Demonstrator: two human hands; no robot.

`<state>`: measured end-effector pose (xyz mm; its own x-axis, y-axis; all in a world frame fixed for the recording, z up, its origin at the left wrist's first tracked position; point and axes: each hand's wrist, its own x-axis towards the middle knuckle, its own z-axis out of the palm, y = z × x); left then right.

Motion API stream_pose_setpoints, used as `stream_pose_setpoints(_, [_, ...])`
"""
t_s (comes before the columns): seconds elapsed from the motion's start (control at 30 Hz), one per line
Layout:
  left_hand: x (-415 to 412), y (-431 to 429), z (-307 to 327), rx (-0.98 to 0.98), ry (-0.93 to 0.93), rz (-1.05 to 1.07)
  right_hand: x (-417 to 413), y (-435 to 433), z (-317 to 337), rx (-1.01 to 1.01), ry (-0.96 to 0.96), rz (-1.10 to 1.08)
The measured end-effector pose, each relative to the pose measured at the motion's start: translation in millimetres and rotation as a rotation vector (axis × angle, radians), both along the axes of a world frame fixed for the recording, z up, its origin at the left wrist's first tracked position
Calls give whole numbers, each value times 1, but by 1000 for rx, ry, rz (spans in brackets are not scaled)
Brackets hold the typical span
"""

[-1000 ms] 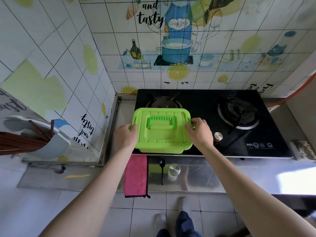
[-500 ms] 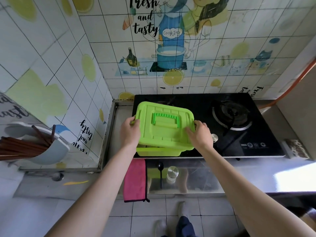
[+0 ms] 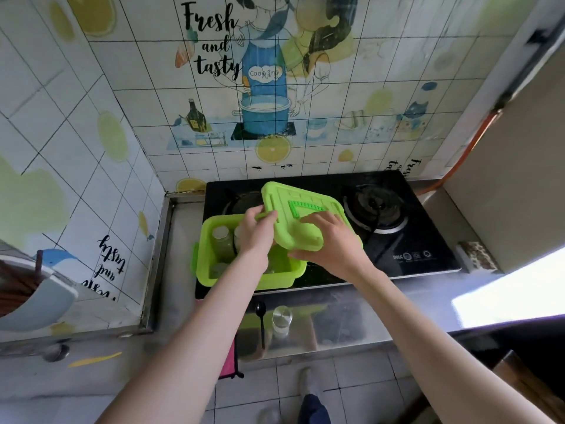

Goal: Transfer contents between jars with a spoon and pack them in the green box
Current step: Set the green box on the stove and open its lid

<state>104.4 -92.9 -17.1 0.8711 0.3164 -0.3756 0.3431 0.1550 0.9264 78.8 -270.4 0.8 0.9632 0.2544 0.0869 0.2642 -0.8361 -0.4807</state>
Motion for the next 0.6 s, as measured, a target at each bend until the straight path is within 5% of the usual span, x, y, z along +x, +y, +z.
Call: stream_pose_setpoints(0.6, [14,-8,-4,61,27,-265,-13,-16,-17,-204,-136,-46])
